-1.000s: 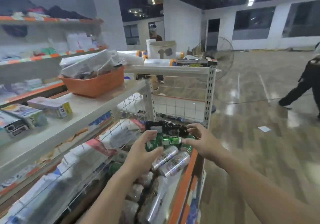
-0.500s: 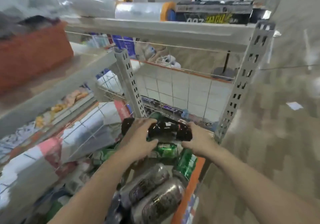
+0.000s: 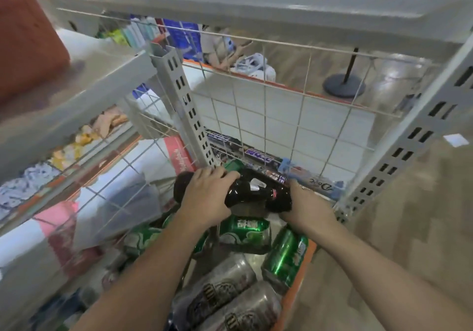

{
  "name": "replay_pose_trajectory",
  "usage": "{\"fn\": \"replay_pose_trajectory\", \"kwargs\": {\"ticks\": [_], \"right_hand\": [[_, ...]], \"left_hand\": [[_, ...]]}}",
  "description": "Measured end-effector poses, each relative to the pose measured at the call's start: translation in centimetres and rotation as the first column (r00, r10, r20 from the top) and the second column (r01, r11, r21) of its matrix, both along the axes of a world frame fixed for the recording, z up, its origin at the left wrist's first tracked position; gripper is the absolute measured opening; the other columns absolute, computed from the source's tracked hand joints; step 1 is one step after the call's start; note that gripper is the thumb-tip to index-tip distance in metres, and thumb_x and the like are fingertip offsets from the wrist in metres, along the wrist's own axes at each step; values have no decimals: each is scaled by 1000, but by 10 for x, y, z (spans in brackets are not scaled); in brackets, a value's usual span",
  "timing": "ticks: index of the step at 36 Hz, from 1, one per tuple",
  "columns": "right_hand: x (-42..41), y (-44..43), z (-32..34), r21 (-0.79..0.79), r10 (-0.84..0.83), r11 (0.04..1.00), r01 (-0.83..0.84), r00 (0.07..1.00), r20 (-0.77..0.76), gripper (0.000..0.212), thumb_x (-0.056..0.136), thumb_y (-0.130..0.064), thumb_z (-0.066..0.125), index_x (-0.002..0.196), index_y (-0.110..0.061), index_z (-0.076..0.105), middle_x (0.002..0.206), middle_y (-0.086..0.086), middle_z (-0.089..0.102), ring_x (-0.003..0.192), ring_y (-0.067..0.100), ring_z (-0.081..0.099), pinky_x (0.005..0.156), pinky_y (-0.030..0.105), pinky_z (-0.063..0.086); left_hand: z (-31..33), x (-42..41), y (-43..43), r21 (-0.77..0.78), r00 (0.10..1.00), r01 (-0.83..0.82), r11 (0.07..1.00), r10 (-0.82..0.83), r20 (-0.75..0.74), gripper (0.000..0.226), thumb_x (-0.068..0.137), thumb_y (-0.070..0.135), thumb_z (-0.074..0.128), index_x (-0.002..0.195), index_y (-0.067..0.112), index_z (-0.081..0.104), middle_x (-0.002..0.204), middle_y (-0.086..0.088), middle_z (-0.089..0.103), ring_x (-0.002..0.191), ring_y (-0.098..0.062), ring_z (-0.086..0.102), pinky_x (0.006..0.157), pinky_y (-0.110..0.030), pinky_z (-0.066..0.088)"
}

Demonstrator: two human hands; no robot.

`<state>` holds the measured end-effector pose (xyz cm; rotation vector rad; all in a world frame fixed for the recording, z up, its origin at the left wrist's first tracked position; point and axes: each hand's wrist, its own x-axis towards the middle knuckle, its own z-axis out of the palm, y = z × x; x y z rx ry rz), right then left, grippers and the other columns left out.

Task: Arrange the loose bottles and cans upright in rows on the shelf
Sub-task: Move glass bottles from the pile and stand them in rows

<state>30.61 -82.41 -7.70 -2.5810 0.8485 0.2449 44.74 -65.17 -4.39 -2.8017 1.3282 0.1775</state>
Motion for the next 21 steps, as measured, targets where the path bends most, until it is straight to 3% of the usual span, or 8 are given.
{"fn": "replay_pose_trajectory", "kwargs": {"ticks": [2, 6, 10, 14, 19, 21], "right_hand": [[-2, -2, 4, -4, 4, 1000, -4, 1000, 8, 60, 77, -34, 65, 132, -30, 42, 94, -2, 71, 84, 24, 70, 67, 40, 60], [-5, -2, 14, -36, 16, 999, -13, 997, 80, 50, 83, -41, 67, 128, -28, 51, 106, -1, 72, 97, 25, 70, 69, 37, 57], [-2, 2, 35, -76, 19, 997, -5, 983, 183, 44, 80, -47, 72, 120, -34, 59, 115, -7, 67, 95, 18, 66, 66, 33, 52], [-4, 6, 54, -76, 36, 997, -22, 981, 191, 38, 83, -41, 75, 116, -27, 62, 112, -3, 66, 91, 17, 57, 67, 30, 41], [1, 14, 69, -26, 12, 1000, -3, 941, 339, 42, 80, -39, 79, 116, -27, 61, 100, -2, 69, 93, 21, 60, 67, 30, 39], [3, 15, 71, 59, -44, 998, 20, 902, 431, 46, 79, -41, 82, 118, -30, 60, 99, -4, 67, 89, 17, 55, 69, 29, 39]], "left_hand": [[0, 1, 1, -1, 1000, 14, 1000, -14, 0, 81, 72, 37, 79, 143, 38, 40, 139, 7, 50, 133, -22, 42, 120, -44, 24], [0, 2, 3, 35, 999, 41, 999, -42, 6, 86, 71, 44, 80, 145, 38, 38, 141, 5, 50, 137, -24, 40, 123, -48, 19], [2, 5, 8, -3, 997, 78, 997, -78, -14, 76, 72, 50, 78, 139, 40, 44, 135, 9, 53, 134, -22, 40, 124, -49, 19], [6, 6, 14, -26, 992, 106, 994, -107, -67, 72, 73, 52, 76, 137, 41, 46, 133, 14, 52, 133, -18, 39, 123, -49, 18], [18, 7, 23, -72, 983, 75, 995, -86, -162, 75, 69, 68, 61, 138, 43, 44, 137, 18, 49, 134, -16, 35, 123, -51, 15], [20, 5, 26, -105, 983, 53, 993, -71, -170, 74, 72, 62, 66, 139, 43, 42, 138, 18, 46, 132, -15, 34, 122, -51, 17]]}}
